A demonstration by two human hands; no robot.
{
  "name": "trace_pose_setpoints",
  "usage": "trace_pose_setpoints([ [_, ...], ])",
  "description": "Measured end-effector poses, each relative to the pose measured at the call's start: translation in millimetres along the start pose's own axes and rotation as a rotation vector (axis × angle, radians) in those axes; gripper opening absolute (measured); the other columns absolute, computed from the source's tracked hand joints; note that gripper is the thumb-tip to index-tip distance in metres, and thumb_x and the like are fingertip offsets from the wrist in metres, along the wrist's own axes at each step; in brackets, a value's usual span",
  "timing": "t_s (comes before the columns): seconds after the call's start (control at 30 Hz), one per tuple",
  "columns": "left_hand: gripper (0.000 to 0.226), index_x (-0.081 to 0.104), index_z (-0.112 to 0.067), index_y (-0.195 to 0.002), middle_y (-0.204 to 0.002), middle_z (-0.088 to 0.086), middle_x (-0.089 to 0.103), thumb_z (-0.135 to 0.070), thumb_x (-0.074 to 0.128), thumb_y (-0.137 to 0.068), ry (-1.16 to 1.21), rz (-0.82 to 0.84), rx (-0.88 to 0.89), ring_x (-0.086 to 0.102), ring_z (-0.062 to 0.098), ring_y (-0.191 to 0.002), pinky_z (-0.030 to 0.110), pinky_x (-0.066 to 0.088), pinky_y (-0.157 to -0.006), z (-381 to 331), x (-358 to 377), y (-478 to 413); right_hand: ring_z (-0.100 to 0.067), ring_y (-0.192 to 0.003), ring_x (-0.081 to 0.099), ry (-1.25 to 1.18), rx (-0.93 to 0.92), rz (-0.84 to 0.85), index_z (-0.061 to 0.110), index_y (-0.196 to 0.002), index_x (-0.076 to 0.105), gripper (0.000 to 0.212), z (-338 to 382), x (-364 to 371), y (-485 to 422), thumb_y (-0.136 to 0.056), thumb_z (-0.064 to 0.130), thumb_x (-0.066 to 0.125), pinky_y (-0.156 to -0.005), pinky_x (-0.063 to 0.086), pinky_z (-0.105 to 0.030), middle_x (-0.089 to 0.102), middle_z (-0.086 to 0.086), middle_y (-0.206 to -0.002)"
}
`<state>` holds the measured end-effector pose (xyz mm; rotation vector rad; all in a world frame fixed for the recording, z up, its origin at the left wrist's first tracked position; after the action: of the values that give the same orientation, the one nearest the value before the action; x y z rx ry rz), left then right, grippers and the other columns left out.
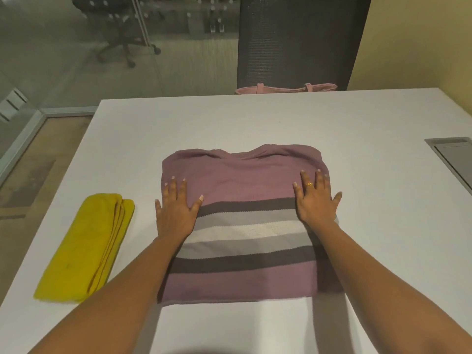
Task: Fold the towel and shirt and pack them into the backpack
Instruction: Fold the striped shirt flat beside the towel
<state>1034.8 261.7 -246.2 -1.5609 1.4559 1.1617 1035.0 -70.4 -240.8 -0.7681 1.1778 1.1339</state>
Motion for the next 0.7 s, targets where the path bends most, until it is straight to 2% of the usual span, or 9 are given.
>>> trace_pose_setpoints([
  [0.07,0.065,0.02,-0.014,-0.147,-0.157,0.012,0.011,-0.045,0.041,-0.094,0.159,-0.062,-0.076,0.012,0.03,-0.144,0.048,0.013,-0.118,6,-9,3,-0.027,-0.144,0.009,-0.063,0.05,-0.006,0.026,-0.147,0.021,0.053,-7,-5,6,-0.098,0.047,0.025,-0.112,0.01,-0.057,0.013,-0.008,-0.156],
  [0.13,0.064,0.024,-0.011,-0.145,-0.155,0.015,0.015,-0.04,0.046,-0.093,0.218,-0.112,-0.095,0.017,0.032,-0.142,0.047,0.017,-0.117,7,-16,9,-0.029,-0.142,0.018,-0.102,0.052,-0.025,0.021,-0.145,0.028,0.054,-7,-11,14,-0.097,0.045,0.032,-0.111,0.02,-0.053,0.021,-0.011,-0.154],
  [0.23,0.063,0.024,-0.013,-0.146,-0.156,0.012,0.012,-0.041,0.046,-0.093,0.161,-0.115,-0.049,0.016,0.03,-0.143,0.046,0.015,-0.117,0,-17,26,-0.033,-0.132,0.033,-0.134,0.103,-0.076,0.014,-0.139,0.036,0.055,-12,-20,32,-0.093,0.044,0.043,-0.102,0.035,-0.049,0.034,-0.014,-0.147],
  [0.37,0.062,0.022,-0.019,-0.147,-0.158,0.008,0.008,-0.045,0.04,-0.093,0.076,-0.053,-0.015,0.01,0.028,-0.145,0.046,0.011,-0.117,0,-5,58,-0.034,-0.119,0.043,-0.18,0.248,-0.1,0.01,-0.135,0.039,0.06,-32,-24,62,-0.088,0.046,0.051,-0.092,0.042,-0.046,0.047,-0.016,-0.132],
  [0.47,0.06,0.024,-0.019,-0.146,-0.157,0.008,0.01,-0.044,0.038,-0.094,0.074,-0.04,-0.022,0.013,0.029,-0.145,0.047,0.012,-0.116,6,-4,79,-0.035,-0.114,0.05,-0.346,0.32,-0.048,0.009,-0.131,0.041,0.062,-44,-20,80,-0.085,0.047,0.057,-0.088,0.045,-0.044,0.051,-0.015,-0.126],
  [0.53,0.061,0.026,-0.016,-0.145,-0.156,0.01,0.015,-0.043,0.042,-0.093,0.143,-0.04,-0.055,0.022,0.032,-0.142,0.047,0.02,-0.114,10,-9,88,-0.035,-0.11,0.054,-0.429,0.378,0.03,0.008,-0.126,0.045,0.059,-50,-18,89,-0.084,0.048,0.059,-0.085,0.045,-0.041,0.055,-0.014,-0.123],
  [0.63,0.063,0.033,-0.01,-0.141,-0.147,0.016,0.035,-0.038,0.054,-0.089,0.3,-0.045,-0.149,0.036,0.035,-0.132,0.047,0.035,-0.107,15,-19,96,-0.035,-0.111,0.054,-0.459,0.409,0.152,0.007,-0.124,0.044,0.063,-55,-16,99,-0.082,0.052,0.06,-0.087,0.044,-0.04,0.056,-0.014,-0.124],
  [0.7,0.065,0.036,-0.007,-0.137,-0.137,0.017,0.046,-0.035,0.062,-0.085,0.402,-0.041,-0.225,0.043,0.036,-0.125,0.046,0.039,-0.103,16,-27,100,-0.034,-0.109,0.054,-0.489,0.409,0.207,0.007,-0.122,0.046,0.07,-58,-16,103,-0.076,0.057,0.063,-0.091,0.047,-0.042,0.057,-0.012,-0.123],
])
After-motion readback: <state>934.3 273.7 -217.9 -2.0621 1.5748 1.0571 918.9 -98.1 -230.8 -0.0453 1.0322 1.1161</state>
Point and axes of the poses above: each hand's wrist, its own y-axis away from the middle knuckle, its own x-axis out of the palm, z = x × y, the point moved 9 cm from there along -y, towards the middle knuckle
